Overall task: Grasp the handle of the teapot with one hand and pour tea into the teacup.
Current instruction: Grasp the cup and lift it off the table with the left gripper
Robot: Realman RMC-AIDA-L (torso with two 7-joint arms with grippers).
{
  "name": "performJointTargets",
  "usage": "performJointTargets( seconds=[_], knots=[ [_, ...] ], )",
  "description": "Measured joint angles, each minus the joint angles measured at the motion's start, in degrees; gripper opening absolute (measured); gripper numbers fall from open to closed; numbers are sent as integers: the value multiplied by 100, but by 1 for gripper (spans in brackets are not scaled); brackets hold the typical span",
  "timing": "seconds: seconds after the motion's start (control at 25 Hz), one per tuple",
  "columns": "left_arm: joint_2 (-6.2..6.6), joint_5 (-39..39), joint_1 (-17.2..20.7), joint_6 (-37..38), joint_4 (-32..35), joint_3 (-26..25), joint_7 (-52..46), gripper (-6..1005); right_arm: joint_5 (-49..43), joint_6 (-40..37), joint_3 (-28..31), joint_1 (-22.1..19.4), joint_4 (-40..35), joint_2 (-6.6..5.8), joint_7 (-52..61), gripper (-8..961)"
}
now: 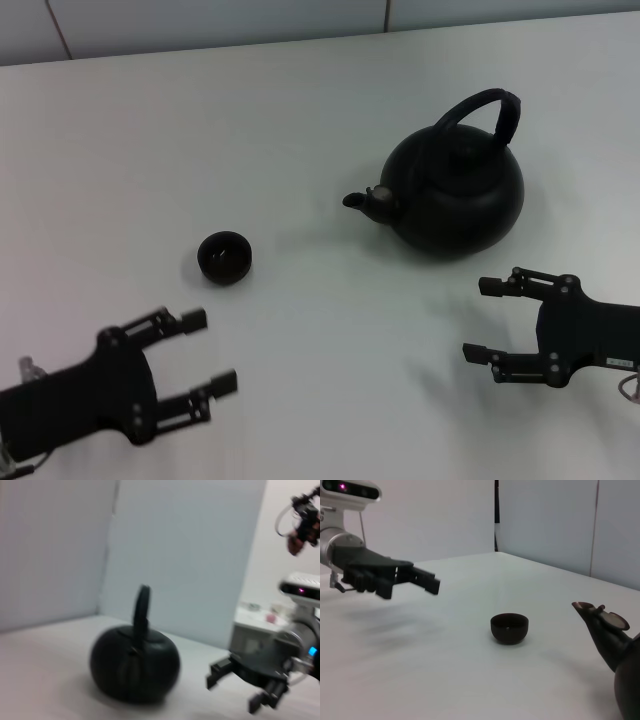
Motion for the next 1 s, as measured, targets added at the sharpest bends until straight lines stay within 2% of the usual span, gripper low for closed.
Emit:
performJointTargets(
  seconds=[0.12, 0.4, 0.72, 1.0],
  knots=[
    [-12, -180, 29, -62, -59, -204, 175, 775, 1, 19, 13, 17, 23, 0, 0, 810],
    [-15, -726, 102, -540, -697, -1239, 1316, 770, 36, 22, 53, 65, 38, 0, 0, 809],
    [-19, -709, 111, -630, -790, -1264, 1519, 764, 45, 98, 63, 163, 46, 0, 39, 809],
    [-34, -692, 98, -1081, -936, -859, 1977, 759, 43, 117, 63, 150, 49, -2, 48, 810]
  ],
)
